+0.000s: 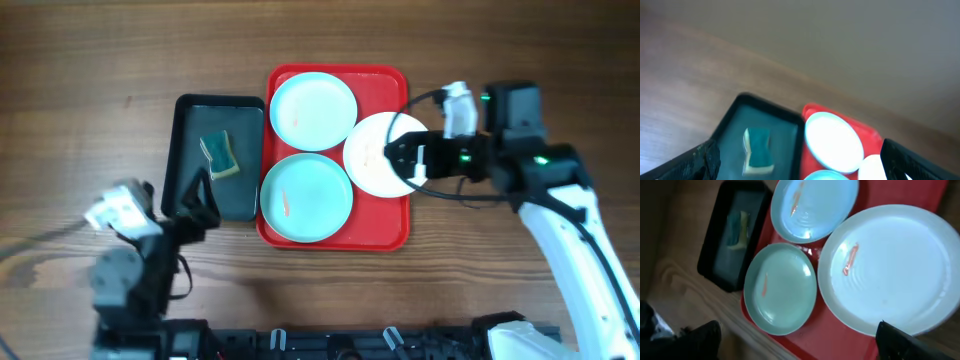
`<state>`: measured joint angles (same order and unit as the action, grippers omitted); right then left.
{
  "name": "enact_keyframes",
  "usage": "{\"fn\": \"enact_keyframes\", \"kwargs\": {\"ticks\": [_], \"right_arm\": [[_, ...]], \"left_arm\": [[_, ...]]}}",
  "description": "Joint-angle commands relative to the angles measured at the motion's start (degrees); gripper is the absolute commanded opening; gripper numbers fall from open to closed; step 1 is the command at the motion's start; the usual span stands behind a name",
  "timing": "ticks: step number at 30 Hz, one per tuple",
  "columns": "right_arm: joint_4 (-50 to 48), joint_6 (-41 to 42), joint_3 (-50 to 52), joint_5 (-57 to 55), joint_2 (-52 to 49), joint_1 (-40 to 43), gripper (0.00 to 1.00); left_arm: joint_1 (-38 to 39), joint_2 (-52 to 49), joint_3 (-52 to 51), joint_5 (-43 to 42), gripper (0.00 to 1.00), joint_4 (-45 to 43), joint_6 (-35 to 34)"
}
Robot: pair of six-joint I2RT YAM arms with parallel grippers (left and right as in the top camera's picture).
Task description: Clean dirty plates on tray and stack at the side
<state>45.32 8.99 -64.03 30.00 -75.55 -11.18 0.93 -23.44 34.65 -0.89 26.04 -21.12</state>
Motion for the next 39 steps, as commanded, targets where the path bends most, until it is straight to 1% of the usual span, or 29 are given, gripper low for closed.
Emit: {"fn": "enact_keyframes", "kwargs": {"ticks": [1, 3, 5, 6, 9, 10, 11, 12, 13, 14, 15, 16, 17, 18, 20, 23, 24, 26, 28, 29, 30, 37, 39], "right_arm": [[-2.0, -1.3, -1.5, 6.4, -1.6, -1.6, 1.0], [-2.7, -1.4, -1.5, 10.5, -1.5, -1.6, 1.0], [-2.9, -1.3, -1.5, 12.0, -1.5, -1.6, 1.0], [-2.9, -1.2, -1.5, 12.2, -1.5, -1.6, 1.0], [-2.3, -1.0, -1.5, 12.0, -1.5, -1.6, 1.0], [-2.2, -1.3, -1.5, 11.9, -1.5, -1.6, 1.0], [-2.2, -1.3, -1.5, 11.8, -1.5, -1.6, 0.99], [-2.2, -1.3, -1.5, 11.6, -1.5, -1.6, 0.91], [-1.9, -1.0, -1.5, 10.2, -1.5, -1.6, 0.8], [-1.6, 0.2, -1.5, 7.9, -1.5, -1.8, 0.68], [-1.0, 1.6, -1.5, 4.3, -1.5, -2.2, 0.52], [-0.5, 2.7, -1.4, 0.3, -1.5, -3.0, 0.39], [-0.2, 3.3, -1.2, -2.9, -1.5, -4.2, 0.28], [-0.1, 3.3, -1.1, -4.4, -1.5, -5.2, 0.21], [0.0, 4.1, -1.1, -7.5, -2.0, -8.1, 0.2], [-0.4, 10.0, -1.1, -15.1, -4.0, -12.9, 0.19], [-0.5, 11.2, -1.1, -16.8, -5.2, -14.4, 0.2], [-0.7, 12.2, -1.1, -18.5, -7.9, -16.6, 0.34], [-1.1, 12.2, -1.1, -18.6, -11.2, -18.1, 0.46], [-1.3, 12.1, -1.1, -18.6, -13.5, -18.6, 0.5], [-1.4, 12.2, -1.1, -18.6, -15.3, -18.8, 0.52], [-2.2, 12.2, -1.1, -18.6, -22.3, -18.9, 0.51], [-3.3, 12.3, -1.1, -18.6, -23.4, -18.9, 0.52]], "left_arm": [[-0.5, -17.7, 20.3, -6.3, 1.0, 11.7, 2.9], [-0.5, -27.8, 30.9, -10.1, 1.0, 20.8, 2.9], [-0.5, -34.1, 36.3, -12.9, 1.0, 24.5, 2.7], [-0.5, -37.2, 38.1, -15.1, 1.0, 25.1, 2.7], [-0.5, -43.8, 38.6, -22.2, 1.0, 26.7, 2.7], [-0.5, -45.8, 38.6, -22.9, 1.0, 26.8, 2.7], [-0.5, -47.0, 38.6, -22.9, 0.97, 27.0, 2.7], [-0.5, -48.0, 38.6, -22.9, 0.76, 27.5, 2.7], [-0.5, -49.0, 38.6, -22.9, 0.45, 27.6, 2.7], [-0.5, -49.8, 38.6, -22.9, 0.22, 27.8, 2.7], [-0.5, -50.4, 38.6, -22.9, 0.06, 27.8, 2.7], [-0.5, -50.8, 38.6, -22.9, 0.04, 27.9, 2.7], [-0.5, -51.1, 38.6, -22.7, 0.04, 28.2, 2.7], [-0.4, -51.2, 38.6, -22.2, 0.04, 28.5, 2.7], [-0.4, -51.2, 38.5, -20.3, 0.04, 29.4, 2.7], [-0.4, -51.2, 38.5, -18.1, 0.04, 31.5, 2.7], [-0.4, -51.2, 38.5, -17.2, 0.04, 32.4, 2.7], [-0.4, -51.2, 38.5, -15.9, 0.04, 33.7, 2.7], [-0.4, -51.2, 38.5, -15.5, 0.04, 34.2, 2.7], [-0.4, -51.2, 38.4, -15.5, 0.04, 34.3, 2.7], [-0.4, -51.3, 38.4, -15.5, 0.04, 34.4, 2.7], [-0.4, -51.4, 37.2, -13.2, 0.04, 34.0, 2.7], [-0.4, -51.5, 37.1, -12.0, 0.07, 34.0, 2.7]]}}
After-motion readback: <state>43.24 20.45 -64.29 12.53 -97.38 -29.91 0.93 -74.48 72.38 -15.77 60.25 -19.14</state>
